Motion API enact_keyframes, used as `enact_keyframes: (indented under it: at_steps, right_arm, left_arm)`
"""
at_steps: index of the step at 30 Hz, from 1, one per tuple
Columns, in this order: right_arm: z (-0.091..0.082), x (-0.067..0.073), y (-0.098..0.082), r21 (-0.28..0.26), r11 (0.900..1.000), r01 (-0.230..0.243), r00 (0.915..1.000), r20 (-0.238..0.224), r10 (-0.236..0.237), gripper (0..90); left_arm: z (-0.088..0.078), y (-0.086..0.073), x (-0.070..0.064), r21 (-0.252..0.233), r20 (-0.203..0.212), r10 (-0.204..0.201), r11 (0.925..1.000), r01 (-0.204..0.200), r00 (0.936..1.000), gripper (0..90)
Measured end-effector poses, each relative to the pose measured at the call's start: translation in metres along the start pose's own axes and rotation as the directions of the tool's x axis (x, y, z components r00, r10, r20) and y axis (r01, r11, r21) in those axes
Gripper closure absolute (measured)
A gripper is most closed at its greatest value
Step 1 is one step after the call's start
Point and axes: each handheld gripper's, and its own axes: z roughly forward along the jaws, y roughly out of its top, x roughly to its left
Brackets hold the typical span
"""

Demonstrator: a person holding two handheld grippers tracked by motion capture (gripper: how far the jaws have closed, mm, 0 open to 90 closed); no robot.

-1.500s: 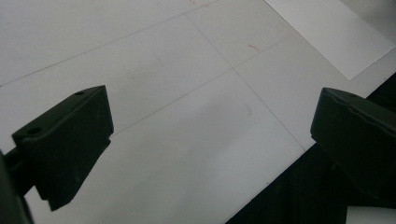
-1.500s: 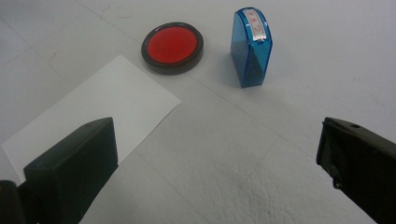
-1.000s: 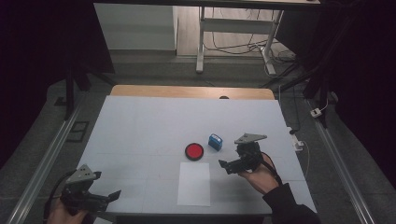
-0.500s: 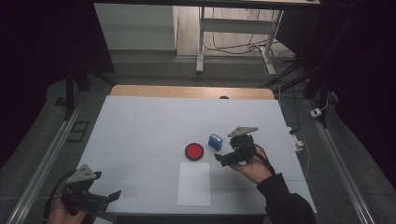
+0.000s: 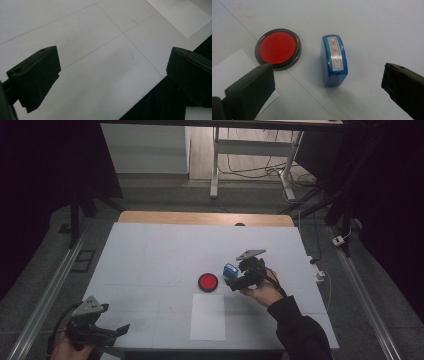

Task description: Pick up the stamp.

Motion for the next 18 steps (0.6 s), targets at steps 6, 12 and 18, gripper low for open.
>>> enact_keyframes:
  at_steps: [6, 12, 18]
  right_arm:
    - [0.009, -0.002, 0.007, 0.012, 1.000, 0.010, 0.9999, 0.003, -0.010, 0.0]
    - [0.018, -0.006, 0.010, 0.034, 0.999, 0.022, 0.9996, 0.018, -0.023, 0.0]
    - [0.020, -0.010, 0.012, 0.041, 0.999, 0.028, 0.9996, 0.005, -0.029, 9.8]
  left_arm:
    - [0.000, 0.000, 0.000, 0.001, 0.001, 0.001, 1.0000, -0.001, 1.0000, 0.0]
    - [0.000, 0.000, 0.000, 0.003, 0.002, 0.002, 1.0000, -0.002, 1.0000, 0.0]
    - [0.001, 0.000, 0.000, 0.004, 0.001, 0.003, 1.0000, -0.003, 1.0000, 0.0]
